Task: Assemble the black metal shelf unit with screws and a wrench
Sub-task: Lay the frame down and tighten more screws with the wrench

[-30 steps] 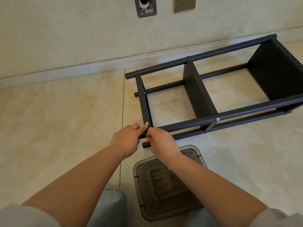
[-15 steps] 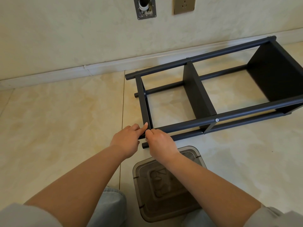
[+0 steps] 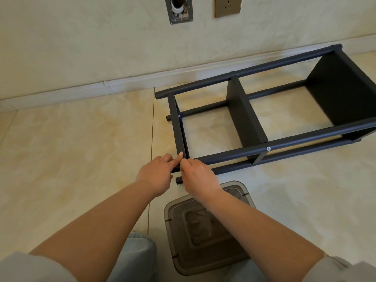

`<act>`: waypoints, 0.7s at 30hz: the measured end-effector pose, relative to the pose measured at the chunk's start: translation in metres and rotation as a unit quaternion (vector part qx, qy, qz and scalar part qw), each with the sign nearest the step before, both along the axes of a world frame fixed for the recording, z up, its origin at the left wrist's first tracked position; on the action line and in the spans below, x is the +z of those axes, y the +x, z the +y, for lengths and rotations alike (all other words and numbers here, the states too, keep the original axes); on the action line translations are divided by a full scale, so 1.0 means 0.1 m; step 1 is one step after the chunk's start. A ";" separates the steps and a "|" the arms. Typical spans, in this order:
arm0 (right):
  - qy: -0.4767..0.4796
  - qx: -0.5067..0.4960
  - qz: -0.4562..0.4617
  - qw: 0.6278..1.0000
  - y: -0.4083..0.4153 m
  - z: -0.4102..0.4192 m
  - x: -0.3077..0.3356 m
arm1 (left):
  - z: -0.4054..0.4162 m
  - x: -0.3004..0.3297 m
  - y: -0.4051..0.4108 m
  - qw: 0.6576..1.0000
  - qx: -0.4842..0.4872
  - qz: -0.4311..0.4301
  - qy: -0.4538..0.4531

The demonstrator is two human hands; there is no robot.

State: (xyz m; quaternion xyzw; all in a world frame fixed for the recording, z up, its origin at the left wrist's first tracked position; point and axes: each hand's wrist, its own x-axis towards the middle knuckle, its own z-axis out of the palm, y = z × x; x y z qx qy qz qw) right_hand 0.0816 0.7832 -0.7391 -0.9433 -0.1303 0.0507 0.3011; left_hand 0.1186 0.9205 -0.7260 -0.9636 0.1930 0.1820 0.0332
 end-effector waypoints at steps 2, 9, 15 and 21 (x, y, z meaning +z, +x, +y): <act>0.004 -0.016 0.015 1.000 0.00 0.01 0.01 | 0.00 0.01 0.00 1.000 0.000 -0.001 0.000; -0.005 -0.028 0.040 0.999 0.03 0.03 0.01 | 0.01 -0.01 -0.01 1.000 0.000 -0.002 -0.006; 0.009 -0.050 0.059 0.997 0.06 0.04 0.01 | 0.00 0.00 0.00 1.000 0.002 -0.002 -0.005; -0.009 0.004 -0.016 1.000 0.00 0.00 -0.02 | 0.01 -0.01 0.00 1.000 0.003 -0.001 -0.006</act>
